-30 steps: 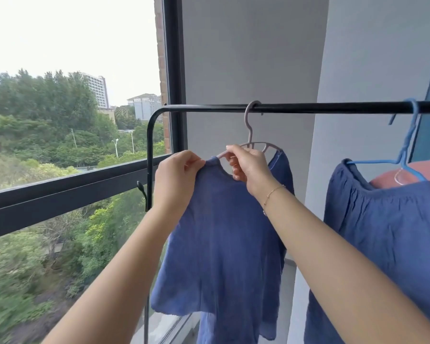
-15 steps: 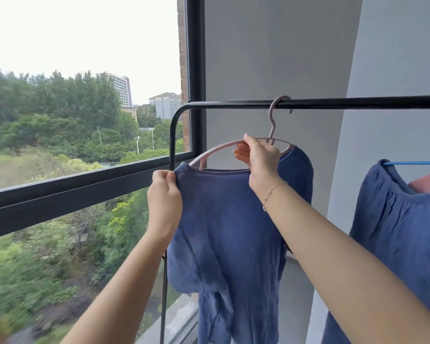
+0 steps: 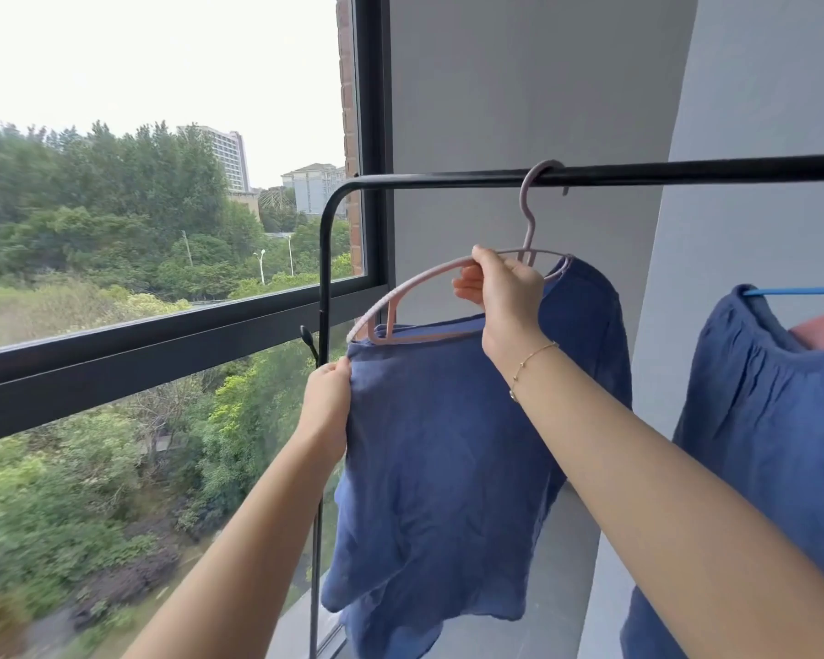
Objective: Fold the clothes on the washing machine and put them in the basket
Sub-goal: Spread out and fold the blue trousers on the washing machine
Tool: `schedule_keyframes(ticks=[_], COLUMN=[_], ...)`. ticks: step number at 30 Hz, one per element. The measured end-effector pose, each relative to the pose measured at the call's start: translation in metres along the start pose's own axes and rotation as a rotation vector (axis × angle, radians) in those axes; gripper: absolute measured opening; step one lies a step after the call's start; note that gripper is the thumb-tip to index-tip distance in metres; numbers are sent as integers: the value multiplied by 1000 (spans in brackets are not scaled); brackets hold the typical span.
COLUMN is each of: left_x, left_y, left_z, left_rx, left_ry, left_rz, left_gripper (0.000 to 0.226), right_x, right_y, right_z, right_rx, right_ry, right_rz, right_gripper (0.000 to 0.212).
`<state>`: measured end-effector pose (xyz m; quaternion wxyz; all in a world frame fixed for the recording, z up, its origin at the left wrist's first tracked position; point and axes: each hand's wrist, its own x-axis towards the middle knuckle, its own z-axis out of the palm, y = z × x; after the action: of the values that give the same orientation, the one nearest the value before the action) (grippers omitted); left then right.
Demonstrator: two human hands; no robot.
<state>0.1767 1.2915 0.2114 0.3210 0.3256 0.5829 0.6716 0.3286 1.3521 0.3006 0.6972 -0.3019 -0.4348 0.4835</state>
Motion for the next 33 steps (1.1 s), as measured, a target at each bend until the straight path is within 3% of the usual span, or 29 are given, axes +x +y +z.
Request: schedule_keyframes(ticks=[4,6,9,13,18,20,24,26,31,33], left_x=[-18,-25,-29,-23,-20,-22,-26,-27,-34,-36], left_y=[0,1,6,18,31,38,43,42,44,40], left_z=[11,18,26,16,4,-1,-15,-19,-11,-4], left_rx=[106,150,205,-141,-328,-325,-36,92,71,80], left_ry=[-238,-267,-227,-99,-39,-131,-440,-493,-240,-260], left_rz=[-164,-160,-15,75,217,282,340,335,451,431], left_gripper=[38,36,35,34,31,29,27,36,52,57], right_x=[2,1,0,2,-3,-4,-3,-4,-11,-15], right_y=[-3,-3,-6,-15,-18,-20,-24,-27,-40,-42], right_z=[-3,-5,-8,-13,-16,-16,-23,-26,-24,-23], right_rx=[20,12,-19,-105,-128,-85,-109,-132,-41,38], right_ry=[15,16,11,-6,-41,-35,-42,-44,-72,-104], right_rz=[27,19,23,25,31,35,34,20,75,106], right_gripper=[22,21,22,26,21,19,21,22,18,18])
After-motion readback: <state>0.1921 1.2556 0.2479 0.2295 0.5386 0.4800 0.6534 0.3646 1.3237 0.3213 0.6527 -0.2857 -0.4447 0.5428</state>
